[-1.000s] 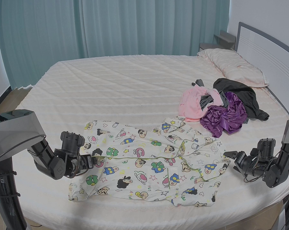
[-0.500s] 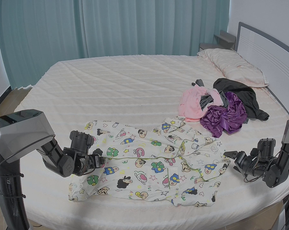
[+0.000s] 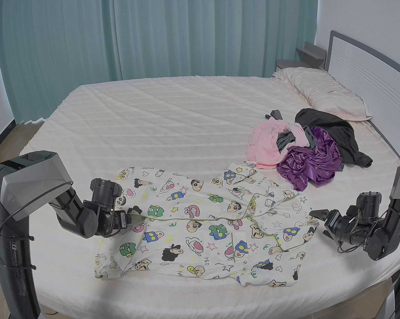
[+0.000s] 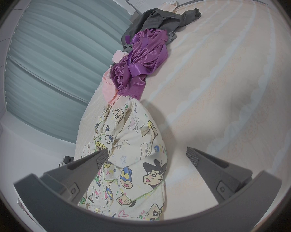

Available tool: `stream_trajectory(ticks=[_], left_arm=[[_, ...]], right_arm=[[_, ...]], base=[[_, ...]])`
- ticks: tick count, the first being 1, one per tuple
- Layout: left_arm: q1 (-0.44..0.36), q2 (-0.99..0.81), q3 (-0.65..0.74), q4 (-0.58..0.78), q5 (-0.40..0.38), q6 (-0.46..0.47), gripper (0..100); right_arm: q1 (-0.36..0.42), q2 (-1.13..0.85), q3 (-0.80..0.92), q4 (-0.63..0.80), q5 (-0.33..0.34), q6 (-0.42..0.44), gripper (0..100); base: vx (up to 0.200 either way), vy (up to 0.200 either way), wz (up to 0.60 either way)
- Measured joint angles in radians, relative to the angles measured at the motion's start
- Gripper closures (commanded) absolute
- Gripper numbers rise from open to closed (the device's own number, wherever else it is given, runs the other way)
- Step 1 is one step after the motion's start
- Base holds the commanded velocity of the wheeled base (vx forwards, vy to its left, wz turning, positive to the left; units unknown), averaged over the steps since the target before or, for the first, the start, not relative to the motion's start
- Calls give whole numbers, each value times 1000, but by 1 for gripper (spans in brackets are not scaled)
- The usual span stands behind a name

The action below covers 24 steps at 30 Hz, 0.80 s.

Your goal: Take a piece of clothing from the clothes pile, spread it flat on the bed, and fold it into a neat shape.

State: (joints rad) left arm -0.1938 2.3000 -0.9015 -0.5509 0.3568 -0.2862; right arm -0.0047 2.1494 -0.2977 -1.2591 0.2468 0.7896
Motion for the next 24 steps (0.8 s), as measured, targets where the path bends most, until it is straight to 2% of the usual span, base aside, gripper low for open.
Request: stream_trajectory(ticks=[8, 15, 24], left_arm=[[83, -3, -18, -3, 11, 54, 0], [157, -6, -61, 5, 10, 65, 0], [199, -65, -58, 27, -31, 58, 0]], right_arm=[[0, 0, 0, 0, 0, -1, 0], [0, 0, 0, 0, 0, -1, 0], [0, 0, 0, -1, 0, -1, 0]], base=[[0, 0, 0], [0, 0, 0], [0, 0, 0]])
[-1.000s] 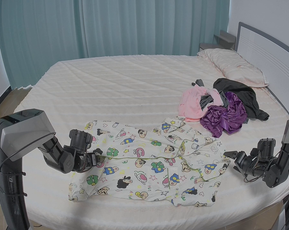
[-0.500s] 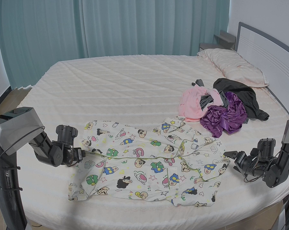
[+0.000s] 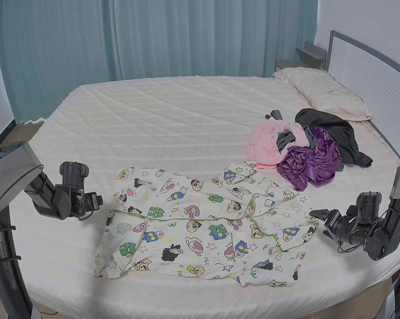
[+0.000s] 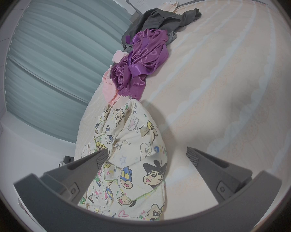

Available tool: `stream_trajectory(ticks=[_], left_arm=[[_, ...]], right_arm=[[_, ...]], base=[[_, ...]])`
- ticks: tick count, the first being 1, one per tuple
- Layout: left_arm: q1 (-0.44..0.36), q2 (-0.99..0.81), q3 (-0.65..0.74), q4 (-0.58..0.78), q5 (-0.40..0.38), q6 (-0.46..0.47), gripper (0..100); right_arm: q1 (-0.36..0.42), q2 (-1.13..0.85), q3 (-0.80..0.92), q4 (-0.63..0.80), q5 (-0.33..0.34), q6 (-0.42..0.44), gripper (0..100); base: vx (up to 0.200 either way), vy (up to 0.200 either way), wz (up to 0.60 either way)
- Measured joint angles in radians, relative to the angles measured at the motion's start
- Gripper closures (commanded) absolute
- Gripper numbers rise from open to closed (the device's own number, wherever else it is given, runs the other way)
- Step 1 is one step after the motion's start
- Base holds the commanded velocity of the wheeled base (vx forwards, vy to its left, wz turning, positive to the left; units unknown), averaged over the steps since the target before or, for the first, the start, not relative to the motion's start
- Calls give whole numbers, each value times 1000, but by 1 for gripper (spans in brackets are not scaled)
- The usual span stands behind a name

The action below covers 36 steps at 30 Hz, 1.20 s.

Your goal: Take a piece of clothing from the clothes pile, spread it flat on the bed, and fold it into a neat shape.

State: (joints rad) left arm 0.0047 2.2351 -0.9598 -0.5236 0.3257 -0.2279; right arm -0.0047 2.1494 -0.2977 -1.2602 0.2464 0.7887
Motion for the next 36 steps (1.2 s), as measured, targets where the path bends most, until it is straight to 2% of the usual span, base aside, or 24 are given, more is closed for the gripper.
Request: stream_trajectory(ticks=[4, 10, 20, 34, 35, 36], left_arm=[[0, -50, 19, 57, -49, -26, 0], [-58, -137, 71, 144, -199, -136, 0], [-107, -164, 176, 159, -302, -146, 0], [-85, -138, 264, 152, -424, -172, 0], [-80, -137, 268, 152, -436, -186, 100], [-78, -135, 270, 152, -444, -196, 100]], right_arm=[[0, -1, 0, 0, 0, 0, 0], [1, -1, 0, 0, 0, 0, 0], [1, -1, 2, 0, 0, 1, 0], [1, -1, 1, 1, 0, 1, 0], [1, -1, 2, 1, 0, 1, 0], [1, -1, 2, 1, 0, 1, 0]], base=[[0, 0, 0], [0, 0, 0], [0, 0, 0], [0, 0, 0], [0, 0, 0], [0, 0, 0]])
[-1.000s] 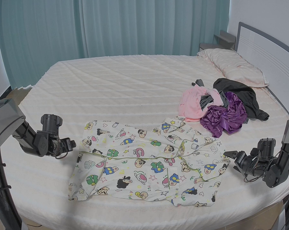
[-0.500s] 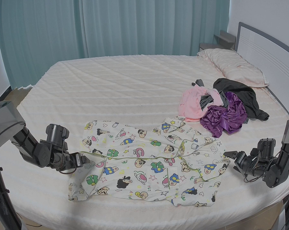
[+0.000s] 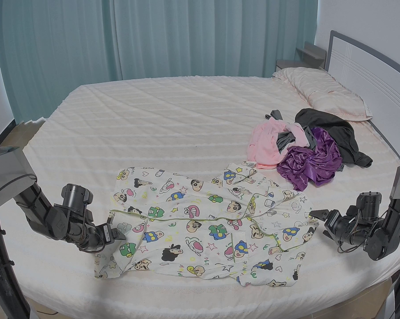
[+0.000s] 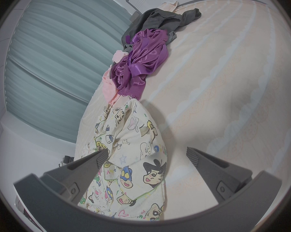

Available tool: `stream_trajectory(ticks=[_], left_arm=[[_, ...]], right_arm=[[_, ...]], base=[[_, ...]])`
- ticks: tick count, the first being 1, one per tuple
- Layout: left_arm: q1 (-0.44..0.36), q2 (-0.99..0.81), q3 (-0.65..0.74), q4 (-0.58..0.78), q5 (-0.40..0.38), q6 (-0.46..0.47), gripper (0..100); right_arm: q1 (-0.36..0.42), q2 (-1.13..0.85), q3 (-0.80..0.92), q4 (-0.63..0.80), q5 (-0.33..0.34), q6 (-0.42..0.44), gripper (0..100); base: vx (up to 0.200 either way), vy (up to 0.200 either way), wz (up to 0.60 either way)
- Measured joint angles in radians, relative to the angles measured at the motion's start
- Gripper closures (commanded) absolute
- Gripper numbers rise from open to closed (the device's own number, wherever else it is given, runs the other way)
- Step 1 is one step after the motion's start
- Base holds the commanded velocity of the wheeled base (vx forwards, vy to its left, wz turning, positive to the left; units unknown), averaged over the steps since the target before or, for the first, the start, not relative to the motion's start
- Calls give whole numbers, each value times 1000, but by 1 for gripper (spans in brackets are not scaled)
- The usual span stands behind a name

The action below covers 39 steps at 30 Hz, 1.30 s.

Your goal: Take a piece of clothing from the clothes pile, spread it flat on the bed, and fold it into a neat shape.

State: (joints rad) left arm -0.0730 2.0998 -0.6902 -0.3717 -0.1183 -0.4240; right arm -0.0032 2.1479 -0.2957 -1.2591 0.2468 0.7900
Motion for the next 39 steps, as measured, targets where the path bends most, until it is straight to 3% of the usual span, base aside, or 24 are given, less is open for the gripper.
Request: stream_trajectory(ticks=[29, 36, 39], left_arm=[[145, -70, 114, -1, -13, -11, 100], [145, -139, 129, 3, -106, -32, 100], [135, -187, 139, 5, -139, -95, 100]], right_arm=[[-3, -4, 0, -1, 0, 2, 0], [-3, -4, 0, -1, 0, 2, 0], [-3, -4, 0, -1, 0, 1, 0]], base=[[0, 0, 0], [0, 0, 0], [0, 0, 0]])
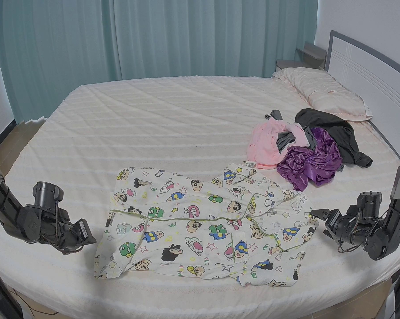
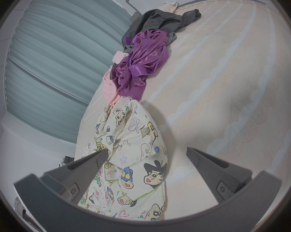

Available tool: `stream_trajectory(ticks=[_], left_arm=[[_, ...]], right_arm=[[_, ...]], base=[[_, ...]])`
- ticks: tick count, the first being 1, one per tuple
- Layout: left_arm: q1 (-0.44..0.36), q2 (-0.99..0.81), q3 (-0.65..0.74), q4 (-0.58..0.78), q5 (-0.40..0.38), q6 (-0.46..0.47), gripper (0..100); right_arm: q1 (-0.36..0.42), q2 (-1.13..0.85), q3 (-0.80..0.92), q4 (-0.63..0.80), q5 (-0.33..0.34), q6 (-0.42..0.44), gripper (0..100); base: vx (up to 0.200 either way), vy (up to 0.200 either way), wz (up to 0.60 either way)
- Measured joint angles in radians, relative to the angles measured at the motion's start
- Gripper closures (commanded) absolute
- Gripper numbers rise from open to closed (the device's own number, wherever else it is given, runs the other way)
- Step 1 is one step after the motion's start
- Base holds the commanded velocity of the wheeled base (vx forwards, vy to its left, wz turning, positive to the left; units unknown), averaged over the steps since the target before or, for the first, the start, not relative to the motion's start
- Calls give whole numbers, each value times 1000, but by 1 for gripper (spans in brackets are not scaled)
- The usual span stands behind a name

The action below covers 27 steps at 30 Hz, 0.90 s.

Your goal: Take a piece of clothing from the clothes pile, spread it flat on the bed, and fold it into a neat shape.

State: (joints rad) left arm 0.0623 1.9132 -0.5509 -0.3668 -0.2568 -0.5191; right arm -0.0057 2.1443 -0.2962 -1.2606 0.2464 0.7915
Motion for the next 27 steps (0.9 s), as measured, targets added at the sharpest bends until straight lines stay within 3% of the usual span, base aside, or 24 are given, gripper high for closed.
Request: stream_trajectory(ticks=[1, 17, 20, 27], left_arm=[[-7, -15, 3, 1, -5, -34, 0], [-220, -95, 40, -13, -24, -529, 0], [-250, -94, 41, -14, -18, -575, 0], [-269, -67, 41, -60, -8, -582, 0]], right_arm=[[0, 0, 0, 0, 0, 0, 0], [0, 1, 0, 0, 0, 1, 0], [0, 1, 0, 1, 0, 1, 0], [0, 1, 0, 1, 1, 1, 0]], base=[[0, 0, 0], [0, 0, 0], [0, 0, 0], [0, 0, 0]])
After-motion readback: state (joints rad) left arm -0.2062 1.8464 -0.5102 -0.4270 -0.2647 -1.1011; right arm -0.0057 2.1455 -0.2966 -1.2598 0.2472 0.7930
